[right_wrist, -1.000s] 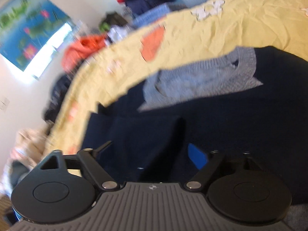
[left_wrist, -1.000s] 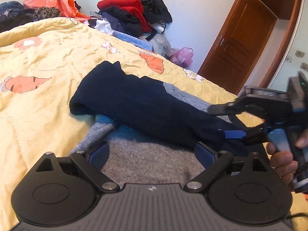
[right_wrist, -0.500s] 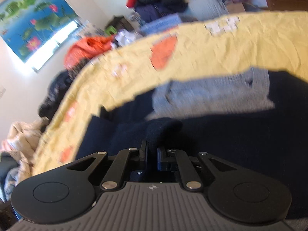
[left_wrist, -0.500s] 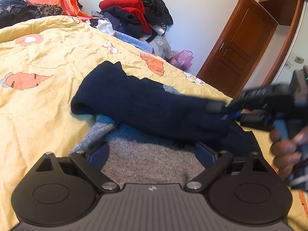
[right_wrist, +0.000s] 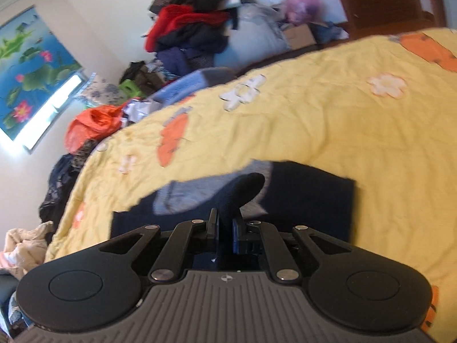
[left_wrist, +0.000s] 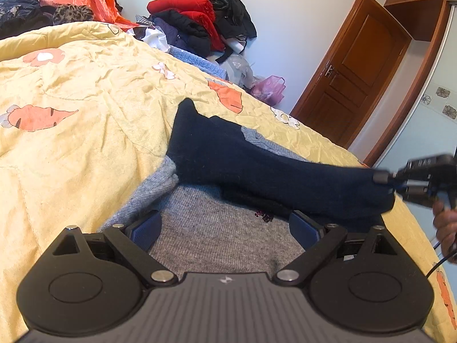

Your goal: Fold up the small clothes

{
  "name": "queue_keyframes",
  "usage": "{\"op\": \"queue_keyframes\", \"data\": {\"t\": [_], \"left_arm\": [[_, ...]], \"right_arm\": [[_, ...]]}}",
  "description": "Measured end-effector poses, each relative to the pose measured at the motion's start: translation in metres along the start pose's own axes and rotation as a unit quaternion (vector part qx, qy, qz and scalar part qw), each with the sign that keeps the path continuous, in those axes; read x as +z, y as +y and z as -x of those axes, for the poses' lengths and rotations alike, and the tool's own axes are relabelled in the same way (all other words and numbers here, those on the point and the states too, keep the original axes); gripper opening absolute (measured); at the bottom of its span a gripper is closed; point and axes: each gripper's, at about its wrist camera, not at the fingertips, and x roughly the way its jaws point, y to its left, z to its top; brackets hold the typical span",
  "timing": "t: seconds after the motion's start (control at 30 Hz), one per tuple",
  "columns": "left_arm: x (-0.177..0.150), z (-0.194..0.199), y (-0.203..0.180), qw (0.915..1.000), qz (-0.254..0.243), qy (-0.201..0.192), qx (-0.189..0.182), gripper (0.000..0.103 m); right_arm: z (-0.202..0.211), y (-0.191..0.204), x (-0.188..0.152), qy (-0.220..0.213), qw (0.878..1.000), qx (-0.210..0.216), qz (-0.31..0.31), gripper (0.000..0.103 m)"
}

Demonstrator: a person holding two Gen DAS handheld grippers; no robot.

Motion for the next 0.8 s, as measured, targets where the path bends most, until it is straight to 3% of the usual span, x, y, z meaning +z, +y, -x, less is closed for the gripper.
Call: {"op": "queue_keyframes", "data": {"t": [0.2, 0.23, 0.27, 0.33, 0.47, 0.5, 0.57, 0.63, 0.8], "left_arm": [[0.000, -0.001, -0.003, 0.9999, -0.009, 0.002, 0.007, 0.097], [0.000, -0.001, -0.004, 0.9998, -0.014, 0.005, 0.010, 0.097], [0.002, -0.001, -0.008, 0.9995, -0.024, 0.010, 0.016, 0.097], [0.011, 0.001, -0.018, 0.9983, -0.052, 0.013, 0.021, 0.097], [0.044, -0.005, -0.044, 0.9951, -0.096, -0.020, 0.014, 0.097], [0.051, -0.014, -0.052, 0.9931, -0.113, -0.025, 0.020, 0.097], [0.063, -0.041, -0.068, 0.9880, -0.149, -0.019, 0.036, 0.097], [0.071, -0.076, -0.078, 0.9829, -0.177, 0.014, 0.049, 0.097], [0.065, -0.143, -0.076, 0.9617, -0.238, 0.081, 0.108, 0.099]], "right_arm": [[-0.018, -0.008, -0.026, 0.018, 1.000, -0.022, -0.005, 0.019], [-0.020, -0.009, -0.028, 0.019, 0.999, -0.030, -0.010, 0.027], [-0.020, -0.013, -0.029, 0.020, 0.999, -0.043, -0.017, 0.047], [-0.014, -0.017, -0.031, 0.008, 0.998, -0.059, -0.033, 0.069], [0.021, -0.003, -0.037, -0.096, 0.993, -0.063, 0.011, 0.066], [0.023, 0.005, -0.040, -0.105, 0.993, -0.054, 0.025, 0.066], [0.016, 0.023, -0.042, -0.101, 0.992, -0.048, 0.056, 0.066], [-0.004, 0.037, -0.047, -0.081, 0.991, -0.055, 0.089, 0.066], [-0.053, 0.039, -0.062, -0.045, 0.987, -0.106, 0.116, 0.063]]}}
